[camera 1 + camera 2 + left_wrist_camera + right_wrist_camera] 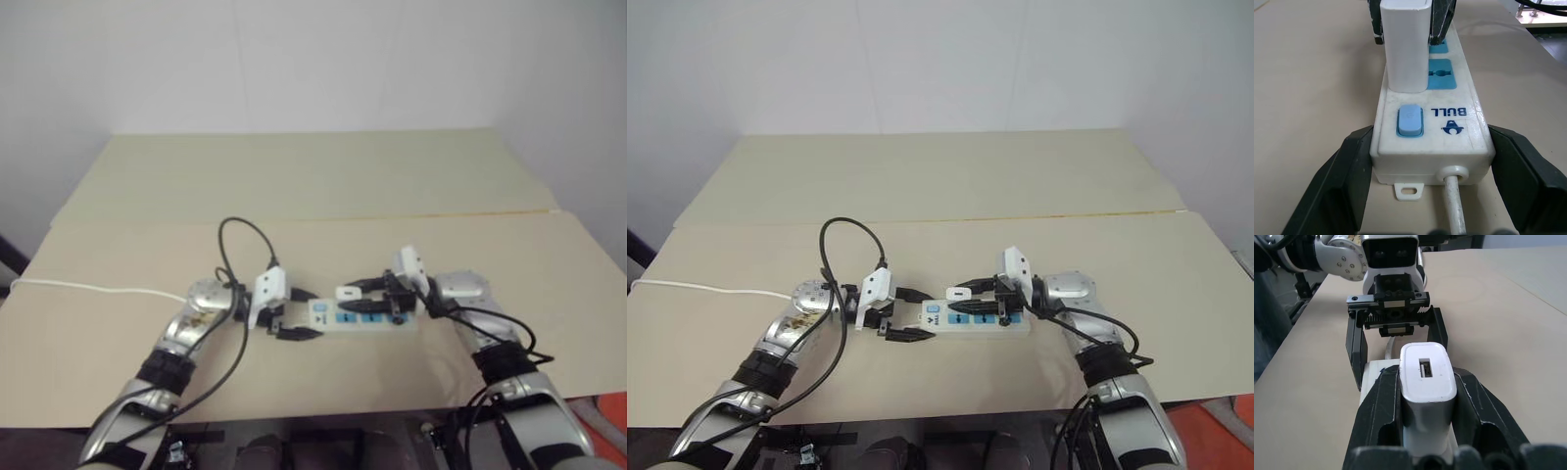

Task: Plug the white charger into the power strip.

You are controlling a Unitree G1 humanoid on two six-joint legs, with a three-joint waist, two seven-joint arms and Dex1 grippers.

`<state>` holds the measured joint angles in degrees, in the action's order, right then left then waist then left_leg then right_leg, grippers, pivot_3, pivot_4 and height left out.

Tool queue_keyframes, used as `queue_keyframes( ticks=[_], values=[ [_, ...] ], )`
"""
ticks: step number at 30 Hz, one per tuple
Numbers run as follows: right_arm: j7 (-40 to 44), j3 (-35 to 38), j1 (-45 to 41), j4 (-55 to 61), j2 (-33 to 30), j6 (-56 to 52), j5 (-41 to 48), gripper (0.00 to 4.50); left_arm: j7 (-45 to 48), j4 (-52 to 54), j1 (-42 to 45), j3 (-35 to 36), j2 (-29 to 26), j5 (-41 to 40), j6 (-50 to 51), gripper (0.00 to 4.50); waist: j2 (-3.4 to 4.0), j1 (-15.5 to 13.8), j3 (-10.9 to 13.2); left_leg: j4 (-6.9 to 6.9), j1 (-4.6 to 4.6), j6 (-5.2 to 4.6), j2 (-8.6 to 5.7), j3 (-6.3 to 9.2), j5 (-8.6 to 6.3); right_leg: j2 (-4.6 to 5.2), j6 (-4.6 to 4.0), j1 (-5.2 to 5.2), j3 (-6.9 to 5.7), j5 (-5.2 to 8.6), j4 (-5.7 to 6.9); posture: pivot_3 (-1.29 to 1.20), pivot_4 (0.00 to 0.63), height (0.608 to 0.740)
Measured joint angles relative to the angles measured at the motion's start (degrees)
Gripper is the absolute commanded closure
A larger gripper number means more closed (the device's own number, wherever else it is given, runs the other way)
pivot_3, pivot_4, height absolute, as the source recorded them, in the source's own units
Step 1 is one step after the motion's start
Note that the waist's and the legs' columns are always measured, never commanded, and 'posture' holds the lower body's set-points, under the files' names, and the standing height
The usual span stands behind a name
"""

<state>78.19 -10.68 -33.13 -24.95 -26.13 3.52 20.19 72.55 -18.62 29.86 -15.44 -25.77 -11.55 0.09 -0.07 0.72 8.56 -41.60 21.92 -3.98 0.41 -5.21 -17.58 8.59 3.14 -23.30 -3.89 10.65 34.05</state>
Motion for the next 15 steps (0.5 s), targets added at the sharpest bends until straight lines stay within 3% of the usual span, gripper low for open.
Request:
queue_keyframes(
  ticks=[15],
  values=[
    [-0.5, 0.1, -0.3, -0.1, 0.7, -0.2, -1.0, 3.40, 0.0, -0.1, -0.2, 0.6, 0.0, 0.4, 0.1, 1.26, 0.00, 0.1, 0.0, 0.02, -0.08, 0.04, 0.08, -0.01, 0.00, 0.00, -0.12, 0.00, 0.00, -0.08, 0.03, 0.00, 0.150, 0.740]
  ],
)
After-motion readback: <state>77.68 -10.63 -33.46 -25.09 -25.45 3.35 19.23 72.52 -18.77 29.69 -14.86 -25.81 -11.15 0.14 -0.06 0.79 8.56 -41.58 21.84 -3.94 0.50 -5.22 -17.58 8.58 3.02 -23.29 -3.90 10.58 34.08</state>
